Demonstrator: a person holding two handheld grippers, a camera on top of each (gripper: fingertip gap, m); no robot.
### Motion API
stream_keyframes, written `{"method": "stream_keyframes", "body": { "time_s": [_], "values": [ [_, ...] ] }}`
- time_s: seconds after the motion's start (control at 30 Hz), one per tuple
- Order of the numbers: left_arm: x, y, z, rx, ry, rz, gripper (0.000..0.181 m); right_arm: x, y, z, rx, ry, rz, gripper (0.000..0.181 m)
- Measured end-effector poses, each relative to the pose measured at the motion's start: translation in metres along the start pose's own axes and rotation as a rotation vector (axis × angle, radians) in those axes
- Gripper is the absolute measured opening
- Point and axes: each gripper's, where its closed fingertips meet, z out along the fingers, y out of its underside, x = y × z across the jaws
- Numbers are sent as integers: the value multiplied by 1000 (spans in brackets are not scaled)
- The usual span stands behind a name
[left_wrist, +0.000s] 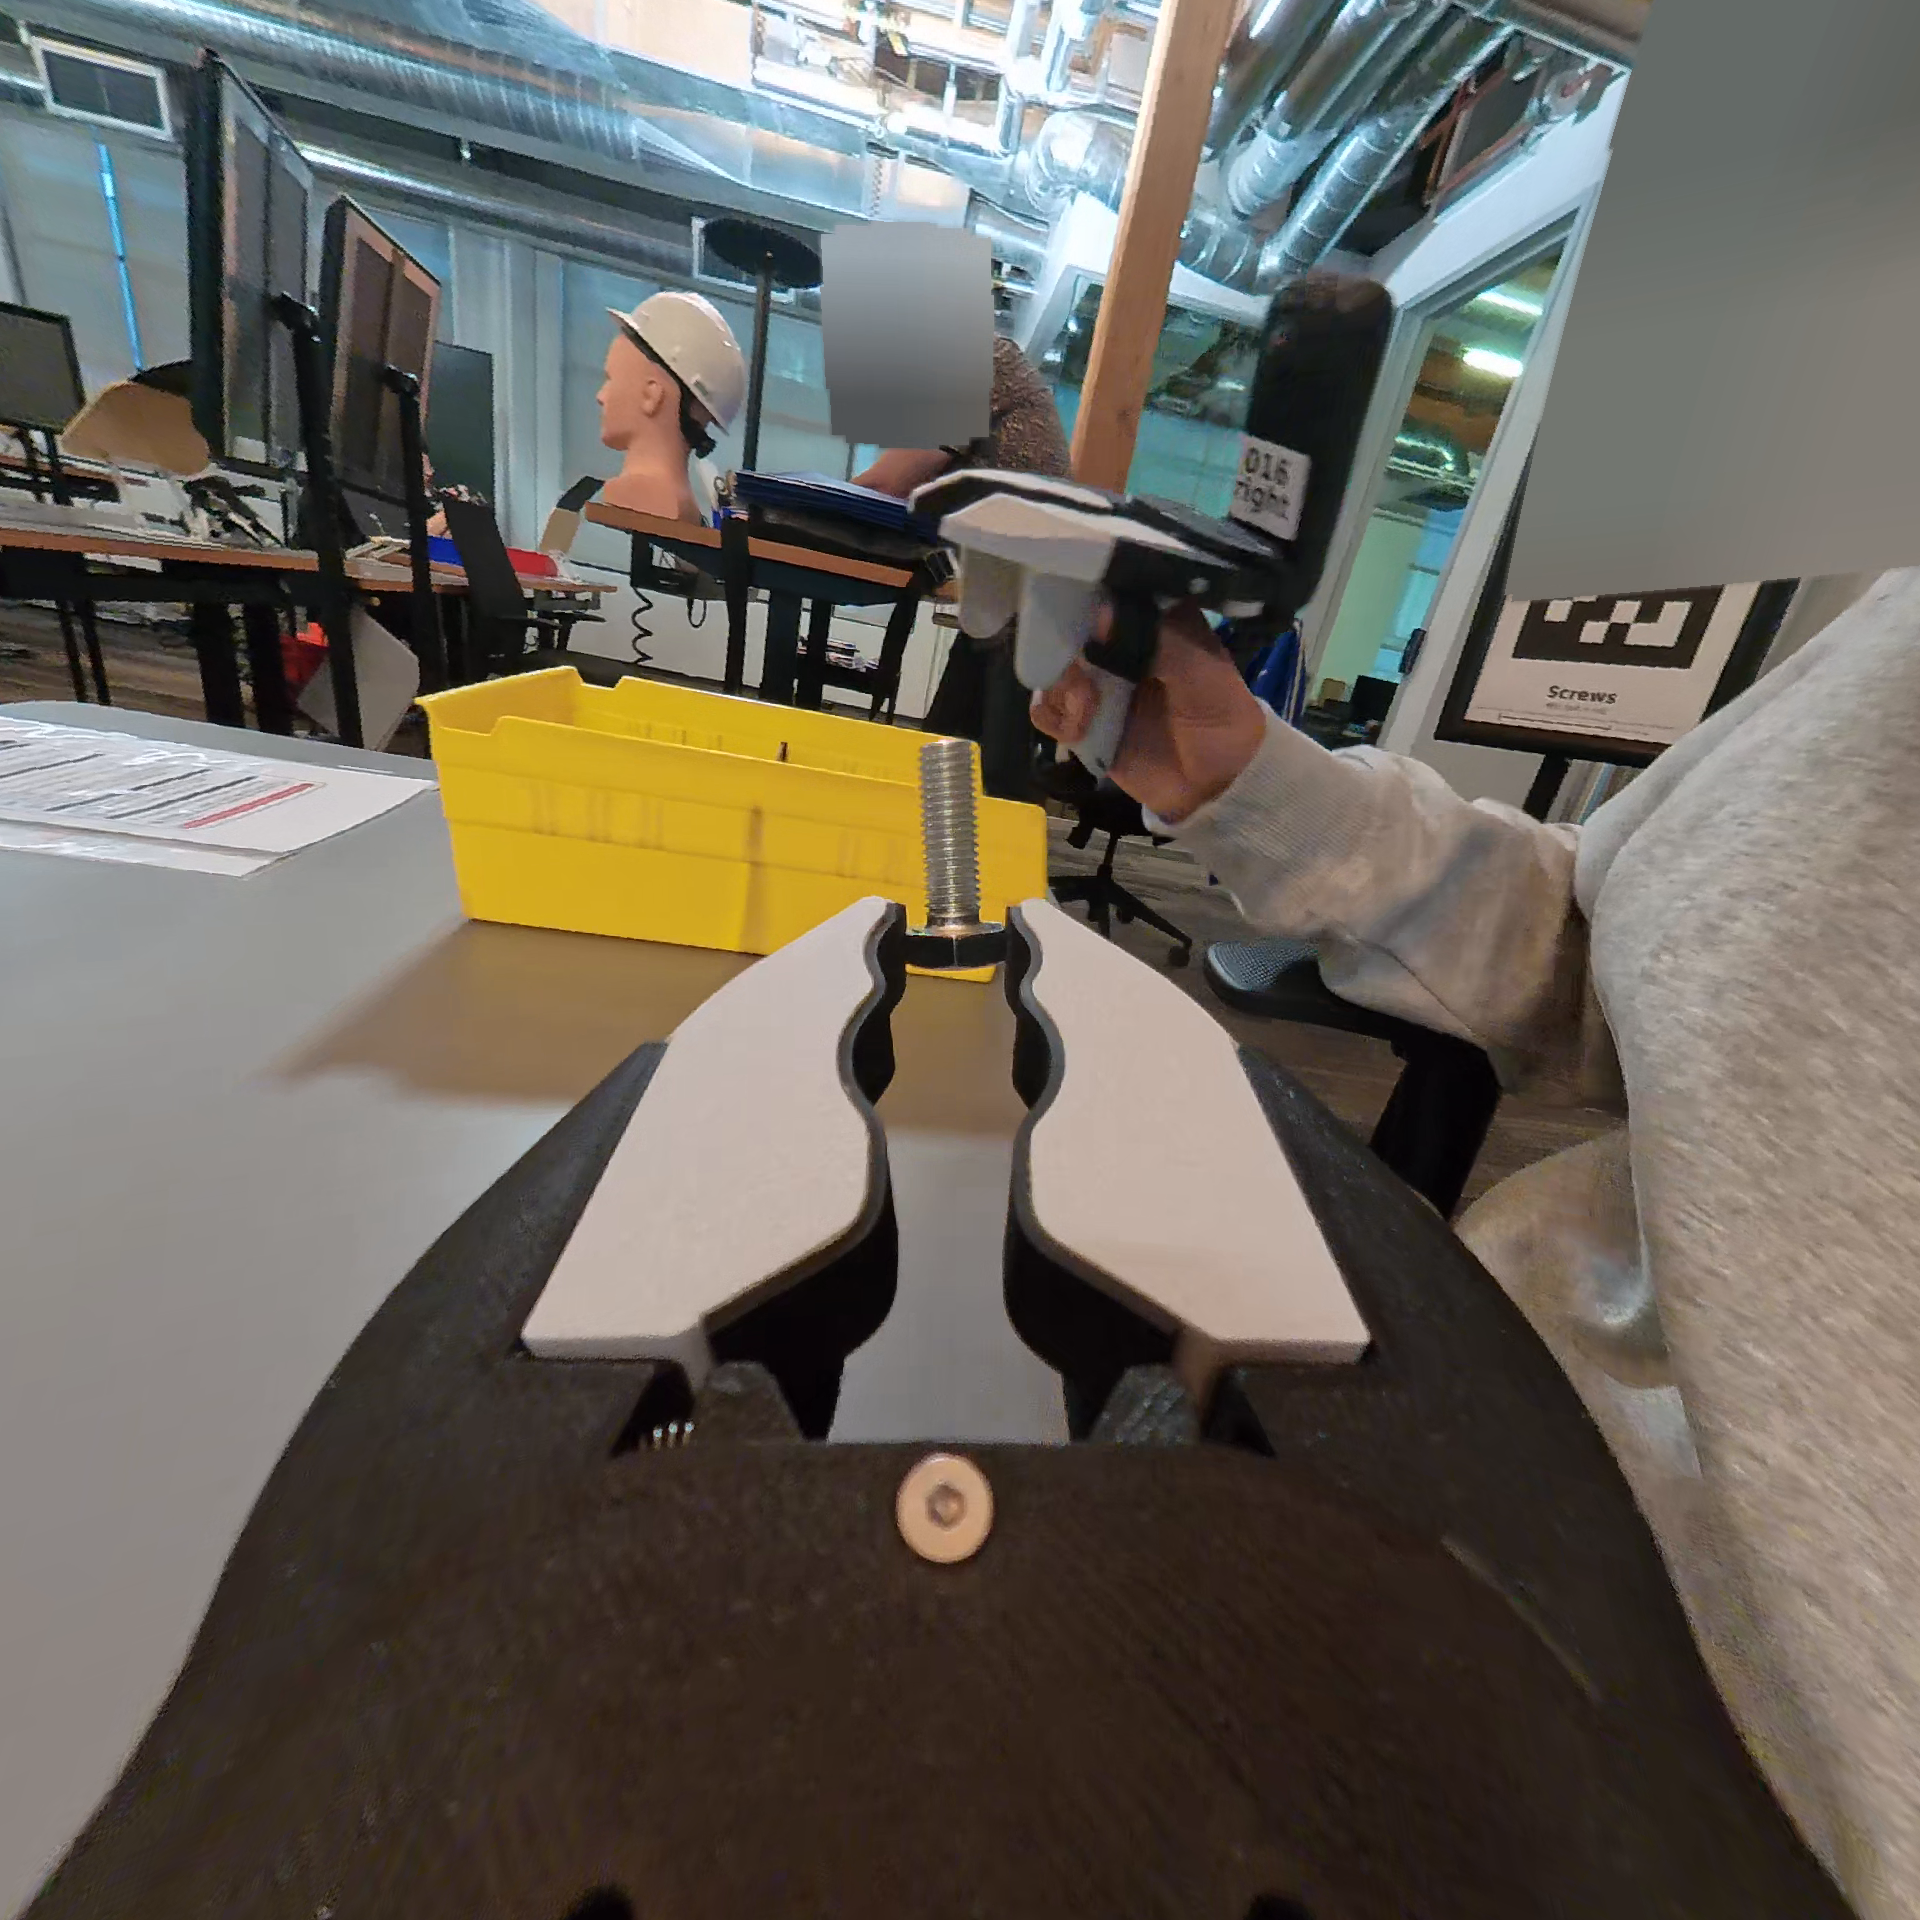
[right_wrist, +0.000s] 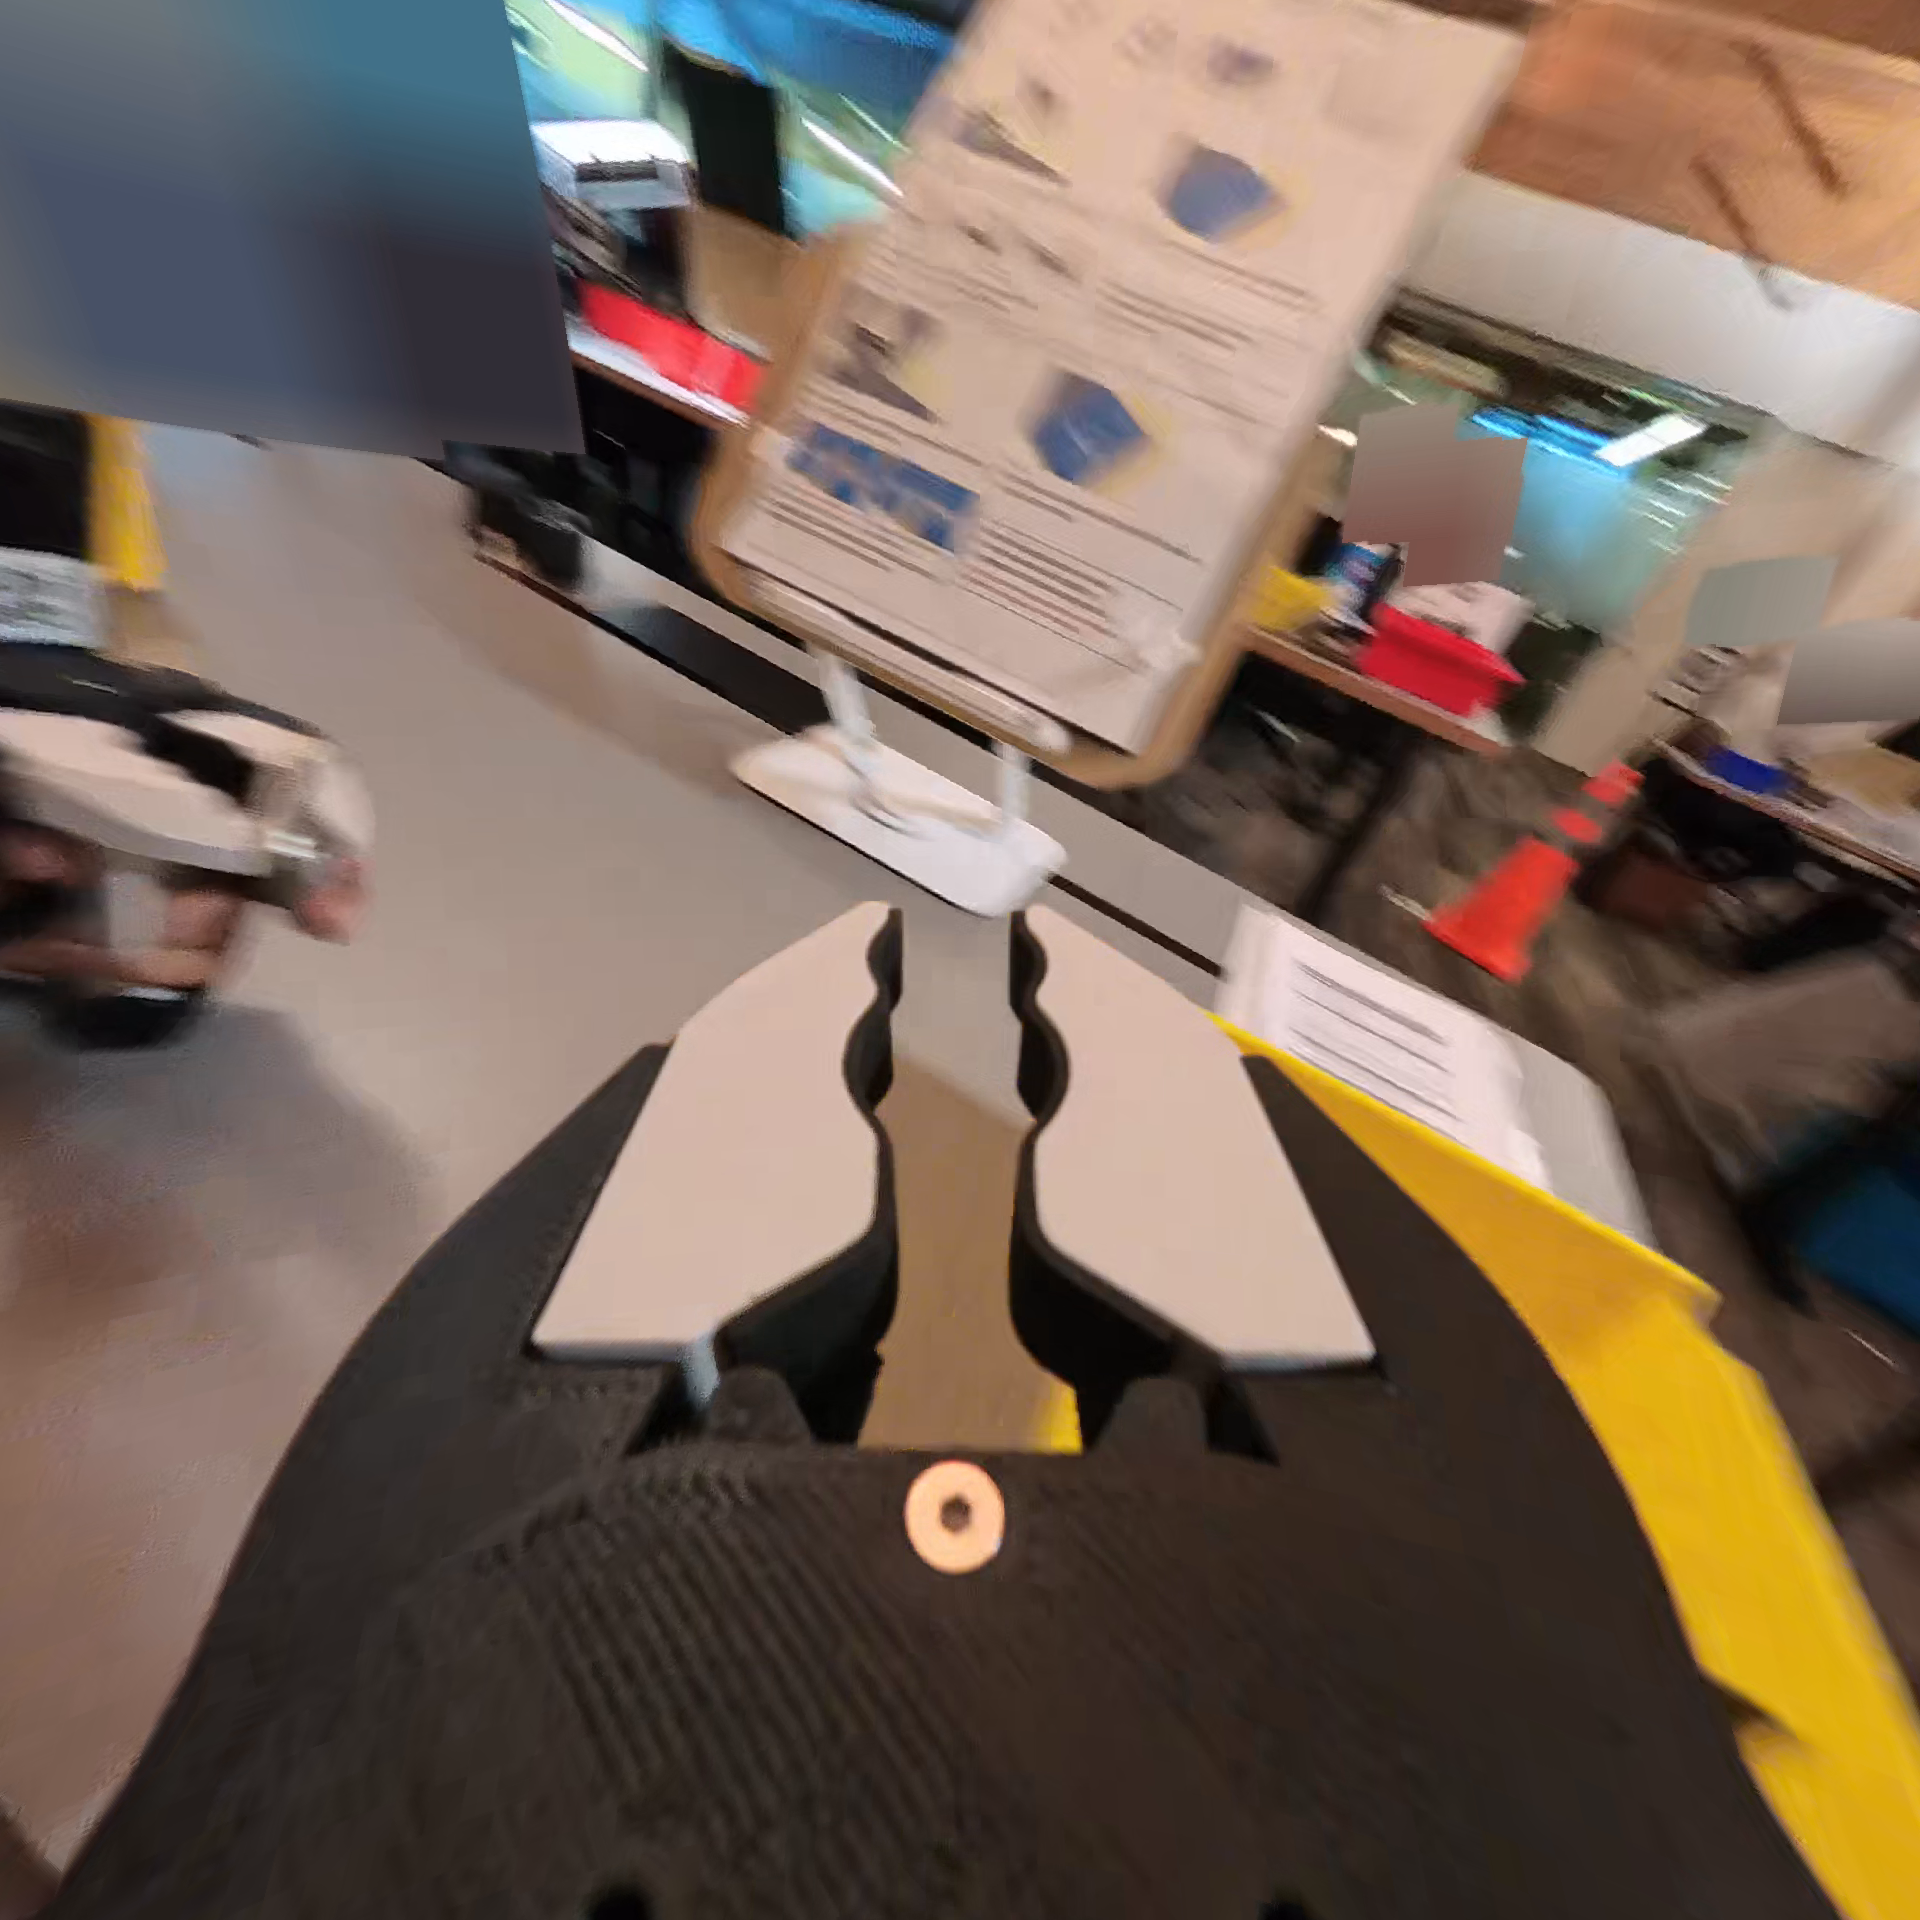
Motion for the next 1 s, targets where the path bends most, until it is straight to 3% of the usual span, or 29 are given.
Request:
{"method": "stream_keyframes", "body": {
  "time_s": [0.13, 0.27, 0.53, 0.83, 0.87, 0.93, 1.0],
  "values": [
    [-3, -3, -1, 16, -21, -4, 18, -99, -2, 36, 98, -258, 131, 19],
    [-3, -2, 0, 12, -26, -5, 18, -147, 9, 52, 117, -386, 261, 16],
    [6, 11, 6, -68, -14, 83, 18, -157, 16, 56, 148, -476, 438, 16],
    [11, 17, 10, -89, 6, 50, 18, -164, 21, 60, 101, -496, 446, 9],
    [11, 15, 10, -77, 3, 43, 20, -162, 19, 59, 94, -499, 444, 9],
    [8, 6, 9, -28, -28, 37, 56, -145, 6, 57, 124, -472, 439, 9],
    [4, 3, 9, -26, -54, 38, 72, -108, -13, 50, 160, -393, 385, 9]
  ]
}}
